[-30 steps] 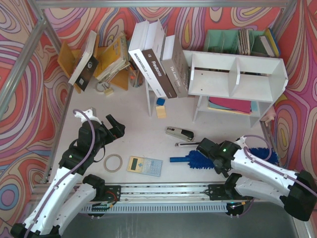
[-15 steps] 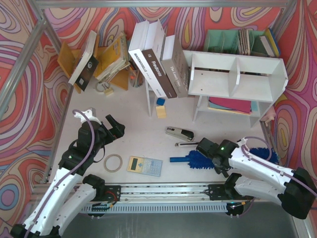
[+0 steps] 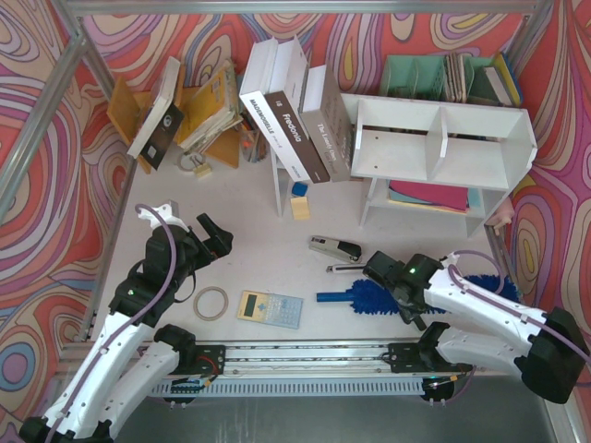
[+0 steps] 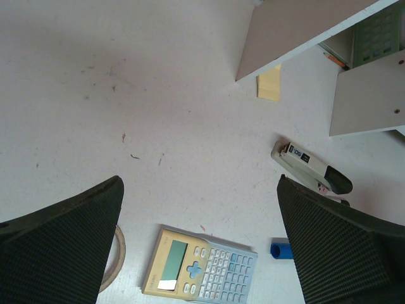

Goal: Dust the bookshelf with a duster

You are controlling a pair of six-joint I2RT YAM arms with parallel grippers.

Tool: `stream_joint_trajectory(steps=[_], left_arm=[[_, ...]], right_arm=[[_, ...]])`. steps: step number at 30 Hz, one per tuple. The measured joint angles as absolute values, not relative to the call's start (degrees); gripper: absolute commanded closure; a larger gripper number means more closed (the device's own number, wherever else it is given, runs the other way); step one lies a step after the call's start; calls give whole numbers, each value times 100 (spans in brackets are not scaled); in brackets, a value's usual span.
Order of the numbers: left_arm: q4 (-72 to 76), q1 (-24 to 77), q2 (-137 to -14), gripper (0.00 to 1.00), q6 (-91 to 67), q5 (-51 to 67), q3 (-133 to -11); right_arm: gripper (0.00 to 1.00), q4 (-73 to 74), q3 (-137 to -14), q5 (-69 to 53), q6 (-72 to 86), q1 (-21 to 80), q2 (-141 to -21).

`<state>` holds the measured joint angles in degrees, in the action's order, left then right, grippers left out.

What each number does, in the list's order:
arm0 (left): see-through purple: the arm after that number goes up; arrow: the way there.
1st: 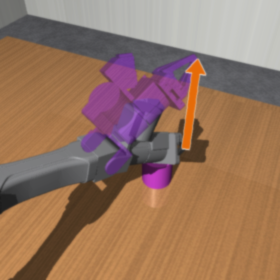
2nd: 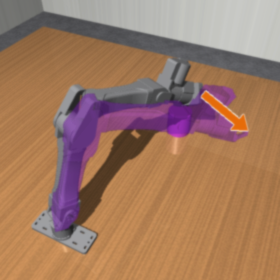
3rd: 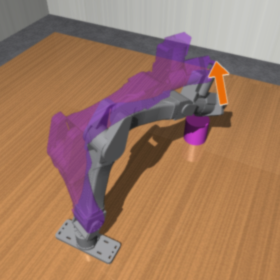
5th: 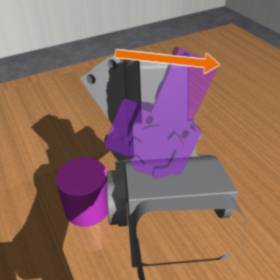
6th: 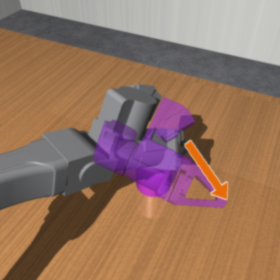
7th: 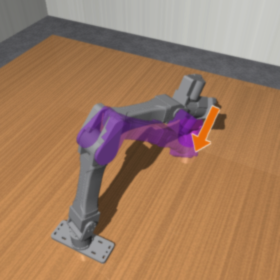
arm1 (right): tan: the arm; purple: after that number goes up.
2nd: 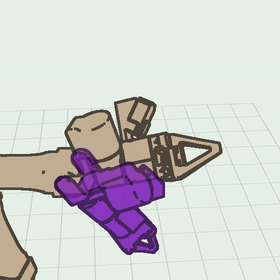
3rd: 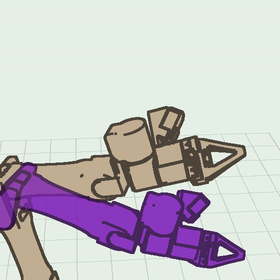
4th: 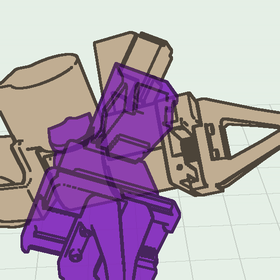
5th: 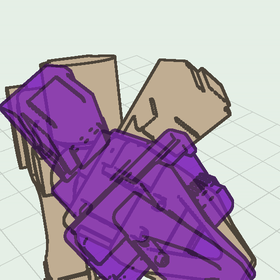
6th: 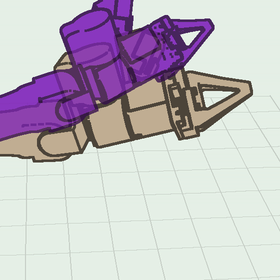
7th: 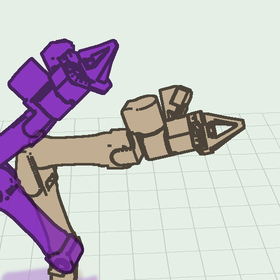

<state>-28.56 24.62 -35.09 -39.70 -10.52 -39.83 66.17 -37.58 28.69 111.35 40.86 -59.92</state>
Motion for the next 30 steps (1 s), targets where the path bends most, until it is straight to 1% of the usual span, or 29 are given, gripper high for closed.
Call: stream_joint_trajectory(steps=[3,8,11,18,30], left_arm=[[-2856,2462,-3507,1,-3970,-1052,-3983],[-2853,2462,-3483,2,-3972,-1052,-3972],[-2856,2462,-3472,2,-3972,-1052,-3959],[-2853,2462,-3485,2,-3986,-1050,-3955],[-2810,2460,-3577,2,-3990,-985,-3953]], right_arm=[[40,6641,-3782,2749,11133,4084,-5907],[46,6678,-3754,2692,11279,4084,-5896],[48,6713,-3726,2729,11474,4084,-5900],[48,6667,-3555,2711,11778,4080,-5955],[49,6436,-3197,2718,11858,4027,-5813]])
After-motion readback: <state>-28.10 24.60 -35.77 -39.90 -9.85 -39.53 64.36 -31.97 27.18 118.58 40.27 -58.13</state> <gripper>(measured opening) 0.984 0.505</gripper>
